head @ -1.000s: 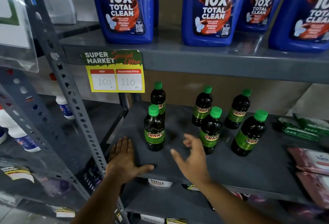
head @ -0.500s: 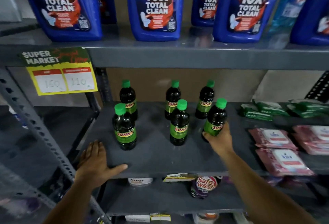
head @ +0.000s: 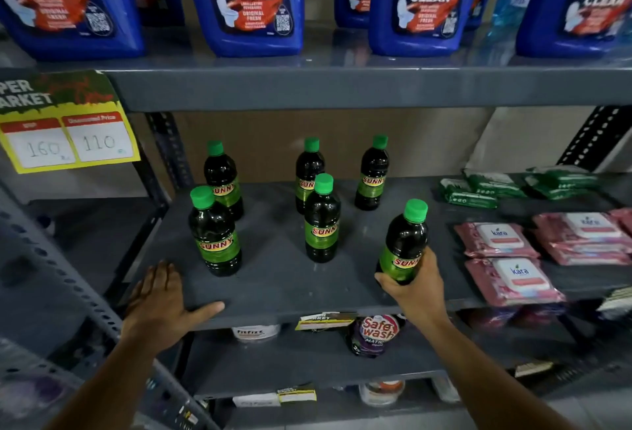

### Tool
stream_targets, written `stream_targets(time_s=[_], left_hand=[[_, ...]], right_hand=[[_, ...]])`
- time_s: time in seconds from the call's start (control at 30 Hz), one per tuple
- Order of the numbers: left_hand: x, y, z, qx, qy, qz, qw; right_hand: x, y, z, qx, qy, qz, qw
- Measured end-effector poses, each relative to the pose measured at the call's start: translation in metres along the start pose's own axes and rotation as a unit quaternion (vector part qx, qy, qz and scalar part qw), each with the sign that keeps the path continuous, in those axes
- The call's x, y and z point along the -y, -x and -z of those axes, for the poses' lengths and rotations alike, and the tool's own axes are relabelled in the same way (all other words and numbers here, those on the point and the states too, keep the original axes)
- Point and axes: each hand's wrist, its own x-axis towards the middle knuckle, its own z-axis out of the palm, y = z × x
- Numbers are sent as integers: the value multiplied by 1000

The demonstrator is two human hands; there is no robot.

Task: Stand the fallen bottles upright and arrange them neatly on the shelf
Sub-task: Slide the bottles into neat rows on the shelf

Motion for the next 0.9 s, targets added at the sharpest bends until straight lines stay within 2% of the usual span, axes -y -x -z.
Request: stream_targets(time_s=[0.3,0.37,0.43,0.47,0.6,0.63,0.73,0.8,0.9], left_hand=[[-2,3,2,-2,8,2,1000],[-2,3,1,0,7,1,1000],[0,1,0,-4,6,0,1000],[1,1,-1,-6,5,0,1000],[1,-2,-3,-6,5,2,1000],[0,-2,-4,-6,8,4,1000],[0,-1,-3,-1,21,8,1000],[0,0,-2,0,26,4,1000],[-2,1,-1,-5,25,-2,1000]], right_hand=[[3,14,7,15,-50,33,998],[-1,30,6,-47,-38,53,997],[-8,57,0,-110,29,118,987],[-9,74,-6,-96,51,145,984],[5,103,-31,126,67,215,966],[15,99,-38,158,59,218,961],[51,70,-65,130,1,192,973],[70,42,-80,89,-30,131,987],[81,0,-92,130,-36,31,990]])
